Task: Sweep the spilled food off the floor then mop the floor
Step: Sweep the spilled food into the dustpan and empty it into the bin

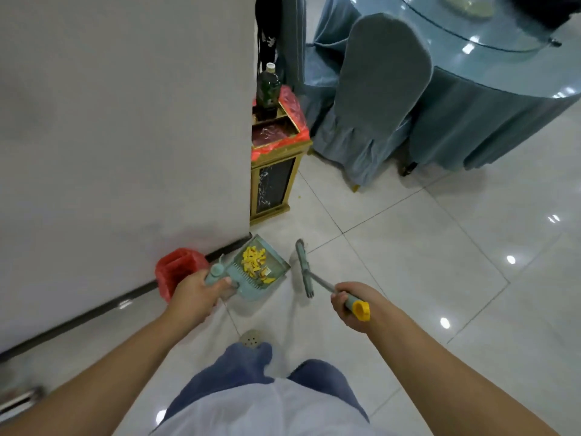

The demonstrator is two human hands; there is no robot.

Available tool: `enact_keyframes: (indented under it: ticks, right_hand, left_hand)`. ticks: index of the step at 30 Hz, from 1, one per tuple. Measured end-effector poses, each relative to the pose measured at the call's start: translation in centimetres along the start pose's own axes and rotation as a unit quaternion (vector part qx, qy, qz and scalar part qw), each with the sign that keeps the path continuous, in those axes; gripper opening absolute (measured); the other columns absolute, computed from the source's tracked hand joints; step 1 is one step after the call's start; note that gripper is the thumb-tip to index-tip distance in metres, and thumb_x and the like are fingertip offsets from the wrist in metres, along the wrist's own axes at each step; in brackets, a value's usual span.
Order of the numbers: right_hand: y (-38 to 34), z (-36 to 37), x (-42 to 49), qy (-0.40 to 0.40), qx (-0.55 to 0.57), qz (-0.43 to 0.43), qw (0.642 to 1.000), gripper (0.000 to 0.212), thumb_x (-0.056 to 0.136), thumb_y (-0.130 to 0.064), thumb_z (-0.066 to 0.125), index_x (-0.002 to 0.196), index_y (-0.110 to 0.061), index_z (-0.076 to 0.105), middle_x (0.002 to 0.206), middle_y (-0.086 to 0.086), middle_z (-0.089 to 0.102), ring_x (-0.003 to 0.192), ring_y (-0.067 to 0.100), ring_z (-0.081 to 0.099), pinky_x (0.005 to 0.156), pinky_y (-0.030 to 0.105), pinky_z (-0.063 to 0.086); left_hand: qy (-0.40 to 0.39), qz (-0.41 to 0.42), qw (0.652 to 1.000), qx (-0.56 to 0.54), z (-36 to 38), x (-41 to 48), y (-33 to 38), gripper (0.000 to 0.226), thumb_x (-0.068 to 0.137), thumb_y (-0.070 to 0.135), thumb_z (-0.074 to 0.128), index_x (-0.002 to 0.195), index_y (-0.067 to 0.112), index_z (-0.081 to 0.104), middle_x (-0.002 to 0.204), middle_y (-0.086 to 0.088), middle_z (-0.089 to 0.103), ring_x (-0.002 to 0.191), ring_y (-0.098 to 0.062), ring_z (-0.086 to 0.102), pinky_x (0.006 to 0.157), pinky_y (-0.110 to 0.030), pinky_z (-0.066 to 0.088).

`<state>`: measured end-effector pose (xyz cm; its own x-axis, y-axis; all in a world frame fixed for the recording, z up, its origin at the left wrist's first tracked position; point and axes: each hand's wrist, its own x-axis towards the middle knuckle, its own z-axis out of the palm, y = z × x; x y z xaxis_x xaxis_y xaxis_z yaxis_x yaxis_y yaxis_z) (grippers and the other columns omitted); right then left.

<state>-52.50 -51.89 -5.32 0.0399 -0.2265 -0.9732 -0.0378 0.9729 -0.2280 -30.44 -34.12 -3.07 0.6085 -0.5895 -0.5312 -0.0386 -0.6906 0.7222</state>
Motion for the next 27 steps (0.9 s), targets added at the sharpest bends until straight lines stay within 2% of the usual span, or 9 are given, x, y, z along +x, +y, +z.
enact_keyframes:
  ticks: [3,5,10,14,18,22,27]
  right_hand:
    - [-1.9,0.1,0.1,-0.016,-0.032,0.0,0.999,0.011,0.093,-0.006,0.051,0.102,0.002,0.05,0.069,0.016,0.049,0.023,0.011,0.042,0.027,0.014,0.039]
    - [-2.8,-0.4,0.3,-0.034,-0.051,-0.002,0.998,0.011,0.094,-0.004,0.049,0.103,0.002,0.048,0.071,0.017,0.048,0.022,0.011,0.041,0.026,0.013,0.038]
    - [-4.6,-3.1,1.2,-0.06,-0.126,0.007,0.99,0.014,0.094,-0.003,0.05,0.106,0.001,0.045,0.069,0.016,0.046,0.022,0.014,0.042,0.026,0.014,0.038]
    - [-4.6,-6.2,0.4,-0.079,-0.189,0.016,0.979,0.007,0.094,-0.004,0.051,0.097,-0.002,0.045,0.069,0.015,0.045,0.021,0.013,0.04,0.025,0.014,0.037]
    - [-3.7,-8.7,-0.8,-0.096,-0.234,0.015,0.967,0.008,0.094,-0.003,0.05,0.089,-0.002,0.045,0.071,0.014,0.043,0.021,0.013,0.039,0.025,0.013,0.037]
    - [-2.3,-9.9,-1.6,-0.106,-0.253,0.015,0.962,0.007,0.094,-0.002,0.051,0.089,-0.001,0.045,0.075,0.014,0.042,0.021,0.012,0.039,0.025,0.014,0.037]
    - [0.0,-11.2,-2.8,-0.118,-0.269,0.028,0.956,0.008,0.093,-0.001,0.052,0.088,-0.001,0.045,0.074,0.016,0.043,0.021,0.013,0.039,0.025,0.015,0.038]
  left_hand:
    - [0.045,-0.015,0.999,-0.008,0.4,-1.8,0.7,0.017,0.093,0.026,0.057,0.077,0.02,0.057,0.068,0.002,0.058,0.061,-0.016,0.052,0.051,-0.022,0.04]
    - [0.075,-0.026,0.997,-0.012,0.9,-4.0,0.8,0.019,0.094,0.03,0.054,0.079,0.018,0.058,0.065,0.001,0.057,0.056,-0.014,0.051,0.047,-0.024,0.037]
    - [0.167,-0.046,0.983,-0.053,3.4,-12.1,-0.1,0.029,0.094,0.031,0.052,0.066,0.026,0.049,0.055,0.002,0.049,0.048,-0.012,0.044,0.046,-0.024,0.034]
    - [0.253,-0.072,0.961,-0.08,5.7,-19.6,-1.1,0.029,0.093,0.033,0.055,0.069,0.015,0.053,0.051,-0.005,0.049,0.042,-0.017,0.041,0.043,-0.023,0.033]
    - [0.32,-0.086,0.942,-0.056,7.2,-26.7,-1.1,0.036,0.093,0.035,0.052,0.065,0.013,0.049,0.05,-0.006,0.049,0.041,-0.018,0.041,0.044,-0.022,0.033]
    - [0.37,-0.099,0.924,-0.01,8.0,-31.6,-1.5,0.042,0.091,0.037,0.054,0.058,0.012,0.046,0.043,0.0,0.048,0.044,-0.02,0.045,0.05,-0.028,0.035]
    - [0.376,-0.102,0.918,0.078,9.4,-33.3,-2.4,0.039,0.089,0.044,0.054,0.074,0.007,0.055,0.062,-0.009,0.057,0.06,-0.023,0.054,0.056,-0.03,0.038]
